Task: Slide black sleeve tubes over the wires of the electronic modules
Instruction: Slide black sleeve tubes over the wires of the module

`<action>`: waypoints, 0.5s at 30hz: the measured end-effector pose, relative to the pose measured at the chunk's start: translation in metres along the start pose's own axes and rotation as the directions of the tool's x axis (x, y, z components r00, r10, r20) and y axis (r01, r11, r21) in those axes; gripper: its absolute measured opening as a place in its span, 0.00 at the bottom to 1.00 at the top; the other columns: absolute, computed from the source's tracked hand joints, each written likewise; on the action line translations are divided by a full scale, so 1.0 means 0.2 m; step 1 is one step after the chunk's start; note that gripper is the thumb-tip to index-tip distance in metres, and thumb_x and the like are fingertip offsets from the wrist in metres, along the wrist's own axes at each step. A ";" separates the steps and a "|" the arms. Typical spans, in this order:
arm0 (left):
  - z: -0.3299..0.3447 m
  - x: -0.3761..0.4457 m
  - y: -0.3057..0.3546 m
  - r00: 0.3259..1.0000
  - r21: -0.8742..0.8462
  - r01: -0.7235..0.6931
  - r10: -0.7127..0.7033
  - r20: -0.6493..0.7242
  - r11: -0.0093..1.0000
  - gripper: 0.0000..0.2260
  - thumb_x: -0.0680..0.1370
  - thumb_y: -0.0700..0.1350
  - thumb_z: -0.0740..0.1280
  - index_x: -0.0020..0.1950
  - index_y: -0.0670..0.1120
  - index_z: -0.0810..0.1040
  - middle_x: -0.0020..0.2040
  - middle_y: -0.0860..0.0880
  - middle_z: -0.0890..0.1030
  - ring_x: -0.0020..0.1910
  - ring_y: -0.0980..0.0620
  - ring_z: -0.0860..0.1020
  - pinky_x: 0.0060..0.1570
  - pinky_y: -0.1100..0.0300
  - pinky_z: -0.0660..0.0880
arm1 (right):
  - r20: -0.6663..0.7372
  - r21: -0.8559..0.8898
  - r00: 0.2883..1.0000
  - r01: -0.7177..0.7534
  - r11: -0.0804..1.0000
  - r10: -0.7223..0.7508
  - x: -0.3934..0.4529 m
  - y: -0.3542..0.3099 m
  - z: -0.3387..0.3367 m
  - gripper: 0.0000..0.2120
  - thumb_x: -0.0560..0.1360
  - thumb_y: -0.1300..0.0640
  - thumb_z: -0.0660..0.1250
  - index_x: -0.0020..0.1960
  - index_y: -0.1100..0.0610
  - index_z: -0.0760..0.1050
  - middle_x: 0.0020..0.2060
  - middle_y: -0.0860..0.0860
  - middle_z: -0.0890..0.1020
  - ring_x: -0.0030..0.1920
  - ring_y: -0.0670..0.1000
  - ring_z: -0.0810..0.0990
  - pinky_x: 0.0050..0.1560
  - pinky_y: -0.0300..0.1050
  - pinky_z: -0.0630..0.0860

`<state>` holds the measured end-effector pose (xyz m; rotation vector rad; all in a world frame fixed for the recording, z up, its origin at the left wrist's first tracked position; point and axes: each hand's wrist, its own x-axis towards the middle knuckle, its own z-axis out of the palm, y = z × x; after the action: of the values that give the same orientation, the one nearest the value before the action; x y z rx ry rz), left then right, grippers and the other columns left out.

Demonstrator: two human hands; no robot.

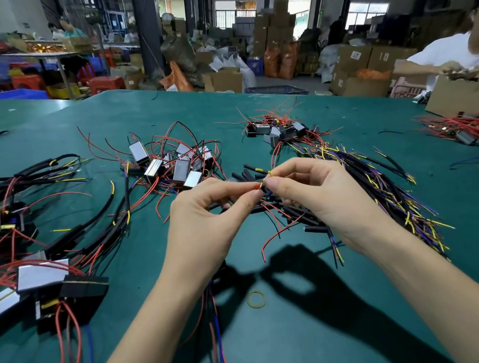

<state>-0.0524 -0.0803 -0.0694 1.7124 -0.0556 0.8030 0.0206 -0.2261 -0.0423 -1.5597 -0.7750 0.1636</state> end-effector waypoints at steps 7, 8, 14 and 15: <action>0.00 -0.01 0.03 0.998 0.135 -0.053 0.055 -0.013 0.989 0.06 0.70 0.39 0.75 0.43 0.50 0.85 0.35 0.50 0.80 0.34 0.54 0.73 0.38 0.67 0.68 | 0.022 -0.015 1.000 0.018 1.000 -0.017 0.00 -0.01 0.01 0.07 0.74 0.65 0.68 0.42 0.55 0.79 0.33 0.45 0.83 0.34 0.38 0.77 0.37 0.30 0.72; 0.00 -0.01 0.04 0.998 0.146 -0.055 0.058 -0.014 0.988 0.06 0.70 0.39 0.75 0.43 0.49 0.85 0.35 0.50 0.80 0.34 0.55 0.73 0.38 0.67 0.68 | 0.028 -0.013 0.999 0.021 1.000 -0.021 0.00 -0.01 0.01 0.07 0.74 0.65 0.68 0.42 0.55 0.80 0.33 0.45 0.83 0.34 0.38 0.78 0.37 0.30 0.72; 0.00 -0.02 0.05 0.998 0.162 -0.054 0.060 -0.028 0.985 0.06 0.71 0.38 0.74 0.43 0.49 0.85 0.36 0.49 0.81 0.34 0.53 0.74 0.38 0.67 0.69 | 0.035 0.000 0.999 -0.002 1.000 0.002 -0.01 -0.01 0.01 0.07 0.74 0.65 0.68 0.41 0.55 0.81 0.33 0.44 0.83 0.35 0.38 0.78 0.37 0.29 0.72; 0.00 -0.02 0.05 0.998 0.166 -0.056 0.062 -0.031 0.985 0.06 0.71 0.38 0.74 0.43 0.49 0.85 0.36 0.49 0.81 0.35 0.52 0.75 0.38 0.67 0.69 | 0.031 0.011 0.999 -0.014 1.000 0.014 -0.01 0.00 0.01 0.06 0.74 0.64 0.68 0.42 0.55 0.81 0.33 0.43 0.83 0.34 0.37 0.78 0.36 0.28 0.72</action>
<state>-0.0589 -0.0853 -0.0637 1.8582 -0.0154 0.9034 0.0181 -0.2251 -0.0427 -1.5555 -0.7866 0.2028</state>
